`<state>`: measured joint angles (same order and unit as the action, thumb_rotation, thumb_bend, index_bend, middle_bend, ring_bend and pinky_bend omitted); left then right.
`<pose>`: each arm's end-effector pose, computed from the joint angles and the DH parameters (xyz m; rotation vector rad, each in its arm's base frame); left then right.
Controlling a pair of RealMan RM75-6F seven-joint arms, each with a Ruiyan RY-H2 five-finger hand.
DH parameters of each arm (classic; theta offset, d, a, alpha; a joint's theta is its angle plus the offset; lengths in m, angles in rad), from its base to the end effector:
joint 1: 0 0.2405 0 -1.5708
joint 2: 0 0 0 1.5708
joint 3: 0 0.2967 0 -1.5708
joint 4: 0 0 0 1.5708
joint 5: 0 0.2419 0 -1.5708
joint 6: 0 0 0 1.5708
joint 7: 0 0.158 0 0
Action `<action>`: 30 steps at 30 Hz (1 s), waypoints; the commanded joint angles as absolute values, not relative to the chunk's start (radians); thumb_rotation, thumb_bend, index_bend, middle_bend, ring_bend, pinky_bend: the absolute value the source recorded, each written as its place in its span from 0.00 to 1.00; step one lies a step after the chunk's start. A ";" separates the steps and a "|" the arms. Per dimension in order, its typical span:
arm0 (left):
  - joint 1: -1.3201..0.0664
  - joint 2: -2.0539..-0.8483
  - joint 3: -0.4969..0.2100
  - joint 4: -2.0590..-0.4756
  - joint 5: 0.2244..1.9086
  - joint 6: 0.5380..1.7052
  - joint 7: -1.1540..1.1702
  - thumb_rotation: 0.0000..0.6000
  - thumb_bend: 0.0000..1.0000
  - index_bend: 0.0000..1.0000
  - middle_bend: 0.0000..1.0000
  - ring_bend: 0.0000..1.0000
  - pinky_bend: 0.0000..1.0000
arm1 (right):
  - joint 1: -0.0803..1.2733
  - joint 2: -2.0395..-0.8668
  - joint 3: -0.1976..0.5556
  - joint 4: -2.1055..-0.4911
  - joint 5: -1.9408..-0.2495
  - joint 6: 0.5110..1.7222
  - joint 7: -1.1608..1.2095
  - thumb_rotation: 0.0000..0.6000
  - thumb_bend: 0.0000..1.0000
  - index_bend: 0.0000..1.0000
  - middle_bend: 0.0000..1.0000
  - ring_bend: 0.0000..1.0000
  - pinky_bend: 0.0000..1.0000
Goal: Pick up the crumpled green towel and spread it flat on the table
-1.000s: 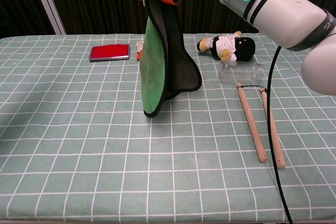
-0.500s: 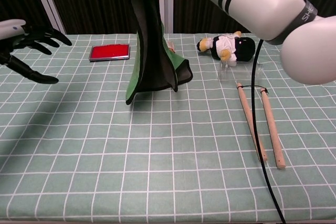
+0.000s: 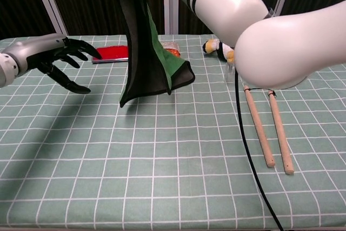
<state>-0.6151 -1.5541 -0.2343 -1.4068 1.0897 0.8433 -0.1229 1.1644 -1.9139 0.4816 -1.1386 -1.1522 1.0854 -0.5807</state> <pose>-0.2333 0.3842 -0.0527 -1.5584 -1.5317 -1.0594 0.0600 -0.4548 -0.0848 1.7314 -0.4697 1.2951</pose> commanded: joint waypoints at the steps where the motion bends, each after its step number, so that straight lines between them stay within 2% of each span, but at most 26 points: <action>1: -0.630 -1.563 -0.249 -1.422 1.040 0.821 -0.109 1.00 0.10 0.31 0.25 0.17 0.23 | 1.188 -1.932 0.511 -1.118 -1.128 1.101 -0.600 1.00 0.31 0.79 0.33 0.07 0.00; 3: -0.635 -1.562 -0.255 -1.432 1.015 0.811 -0.109 0.96 0.09 0.31 0.25 0.17 0.23 | 1.202 -1.940 0.528 -1.105 -1.109 1.100 -0.607 1.00 0.31 0.79 0.33 0.07 0.00; 7: -0.640 -1.552 -0.268 -1.461 0.980 0.800 -0.122 0.84 0.09 0.31 0.25 0.17 0.23 | 1.223 -1.957 0.539 -1.080 -1.087 1.105 -0.621 1.00 0.31 0.79 0.32 0.07 0.00; 10: -0.642 -1.544 -0.276 -1.482 0.960 0.791 -0.137 0.79 0.08 0.31 0.25 0.17 0.24 | 1.230 -1.970 0.541 -1.069 -1.074 1.111 -0.621 1.00 0.31 0.79 0.33 0.07 0.00; 23: -0.699 -1.689 -0.273 -1.379 0.835 0.918 0.066 0.77 0.08 0.31 0.25 0.17 0.24 | 1.248 -1.981 0.560 -1.082 -1.025 1.119 -0.595 1.00 0.32 0.79 0.33 0.07 0.00; 27: -0.707 -1.719 -0.284 -1.355 0.800 0.924 0.084 0.77 0.08 0.31 0.25 0.17 0.25 | 1.242 -1.976 0.553 -1.099 -1.017 1.122 -0.592 1.00 0.31 0.79 0.32 0.07 0.00; 30: -0.709 -1.733 -0.292 -1.340 0.770 0.912 0.087 0.81 0.09 0.32 0.25 0.18 0.25 | 1.235 -1.969 0.544 -1.109 -1.017 1.125 -0.590 1.00 0.32 0.79 0.32 0.07 0.00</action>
<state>-0.7068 -1.7256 -0.2869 -1.3475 0.7802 0.9167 0.0848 1.2374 -1.9714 0.5465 -1.1062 -1.0173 1.1245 -0.5921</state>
